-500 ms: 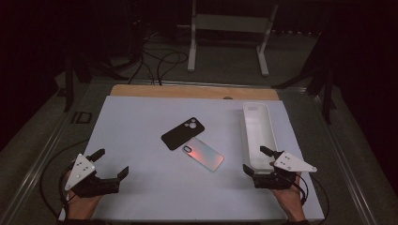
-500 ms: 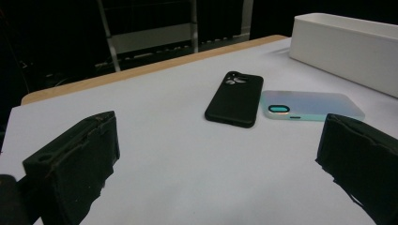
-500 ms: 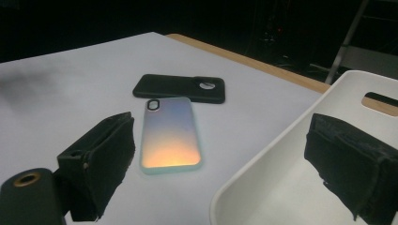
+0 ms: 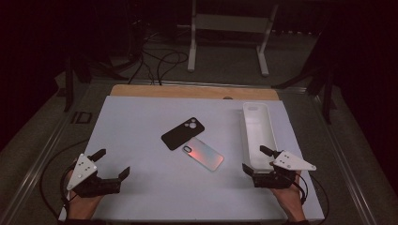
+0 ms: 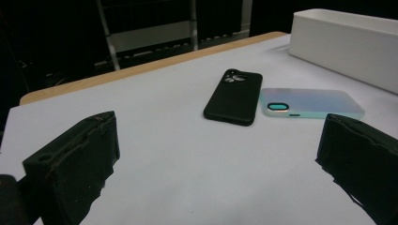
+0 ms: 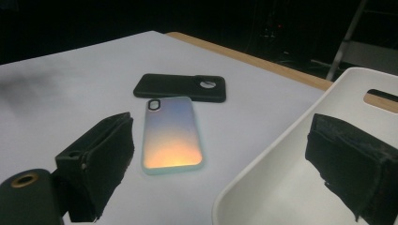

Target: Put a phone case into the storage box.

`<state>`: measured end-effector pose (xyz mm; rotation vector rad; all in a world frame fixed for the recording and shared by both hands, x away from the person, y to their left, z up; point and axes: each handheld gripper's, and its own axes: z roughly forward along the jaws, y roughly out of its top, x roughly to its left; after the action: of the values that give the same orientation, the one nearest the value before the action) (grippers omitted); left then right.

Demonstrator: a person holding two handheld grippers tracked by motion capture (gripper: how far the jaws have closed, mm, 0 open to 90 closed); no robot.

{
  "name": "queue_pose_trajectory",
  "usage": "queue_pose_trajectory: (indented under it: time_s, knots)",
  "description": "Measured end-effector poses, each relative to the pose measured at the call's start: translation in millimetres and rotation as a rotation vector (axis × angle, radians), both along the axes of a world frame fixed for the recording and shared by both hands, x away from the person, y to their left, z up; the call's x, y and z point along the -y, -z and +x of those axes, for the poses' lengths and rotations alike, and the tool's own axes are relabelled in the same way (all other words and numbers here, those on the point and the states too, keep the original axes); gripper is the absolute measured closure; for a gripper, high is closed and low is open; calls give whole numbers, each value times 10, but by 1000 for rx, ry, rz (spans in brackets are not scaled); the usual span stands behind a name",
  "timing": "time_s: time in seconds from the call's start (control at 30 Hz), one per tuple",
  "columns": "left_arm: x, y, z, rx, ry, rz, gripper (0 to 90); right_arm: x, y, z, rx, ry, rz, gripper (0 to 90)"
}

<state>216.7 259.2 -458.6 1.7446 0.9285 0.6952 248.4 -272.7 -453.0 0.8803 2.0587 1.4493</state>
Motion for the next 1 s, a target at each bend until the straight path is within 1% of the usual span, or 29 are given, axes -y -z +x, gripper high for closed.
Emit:
queue_pose_trajectory:
  time_s: [0.07,0.1,0.27,0.33,0.5,0.53,0.57,0.73,0.77,0.9,0.93,1.0]
  knots:
    - [-1,-3,0,-1,2,0,0,-2,-6,4,-4,2,-3,83]
    - [1,-3,0,0,2,0,0,-4,-13,15,-14,0,-4,83]
    - [7,-6,-1,0,1,1,0,-16,-40,32,-20,2,-7,83]
    - [21,-3,1,-3,5,4,0,-27,-81,45,-26,-2,-1,83]
    - [38,2,5,-3,8,11,0,-68,-178,94,-31,-19,-17,83]
    - [38,2,5,-3,8,11,0,-68,-178,94,-31,-19,-17,83]
    - [34,0,2,-1,6,6,0,-92,-224,116,-33,-24,-19,83]
    - [23,-3,-1,-1,5,4,0,-125,-269,149,-33,-32,-17,83]
    - [10,-14,-10,5,4,-7,0,-176,-327,191,-39,-44,-16,83]
    - [16,-14,-12,7,4,-5,0,-208,-355,213,-38,-47,-24,83]
    - [20,-14,-11,6,4,-2,0,-252,-392,243,-43,-50,-32,83]
    - [21,-11,-12,9,1,-5,0,-279,-416,270,-51,-58,-35,83]
